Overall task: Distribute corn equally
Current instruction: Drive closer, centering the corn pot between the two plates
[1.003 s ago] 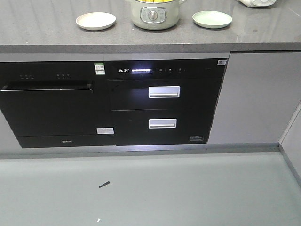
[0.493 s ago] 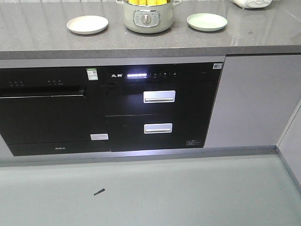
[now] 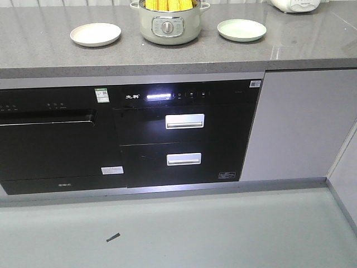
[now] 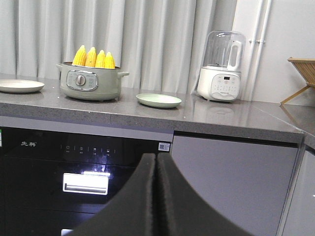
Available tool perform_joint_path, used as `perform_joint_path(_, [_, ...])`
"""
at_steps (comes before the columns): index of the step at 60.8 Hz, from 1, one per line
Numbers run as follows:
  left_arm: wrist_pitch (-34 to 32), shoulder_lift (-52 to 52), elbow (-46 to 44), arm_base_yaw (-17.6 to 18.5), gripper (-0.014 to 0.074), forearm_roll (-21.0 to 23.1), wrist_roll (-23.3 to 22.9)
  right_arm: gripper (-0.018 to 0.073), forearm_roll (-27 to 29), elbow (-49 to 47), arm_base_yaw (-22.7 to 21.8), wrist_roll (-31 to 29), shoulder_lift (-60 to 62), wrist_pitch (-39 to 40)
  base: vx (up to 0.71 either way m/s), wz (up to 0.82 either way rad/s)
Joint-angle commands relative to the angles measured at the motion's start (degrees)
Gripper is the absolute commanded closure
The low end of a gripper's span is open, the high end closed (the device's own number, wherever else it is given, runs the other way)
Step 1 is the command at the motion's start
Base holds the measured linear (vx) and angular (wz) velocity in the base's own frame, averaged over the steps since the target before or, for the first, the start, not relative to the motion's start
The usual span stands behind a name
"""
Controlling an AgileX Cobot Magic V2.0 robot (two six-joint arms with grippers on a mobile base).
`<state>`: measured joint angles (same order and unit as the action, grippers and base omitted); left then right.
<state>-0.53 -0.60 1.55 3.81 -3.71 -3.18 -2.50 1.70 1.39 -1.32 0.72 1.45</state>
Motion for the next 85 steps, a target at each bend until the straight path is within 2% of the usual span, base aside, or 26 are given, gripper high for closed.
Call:
perform_joint_path(1, [-4.1,-1.0,0.2,0.2,0.0603,0.1,-0.2,0.0564,-0.4,0.4,-0.2,-0.3,0.3,4.6,0.09,-0.01])
perform_joint_path(85, [-4.1,-1.0,0.2,0.2,0.0603,0.1,-0.2,0.0564,-0.4,0.4,-0.2,-0.3,0.3,4.6,0.07,0.01])
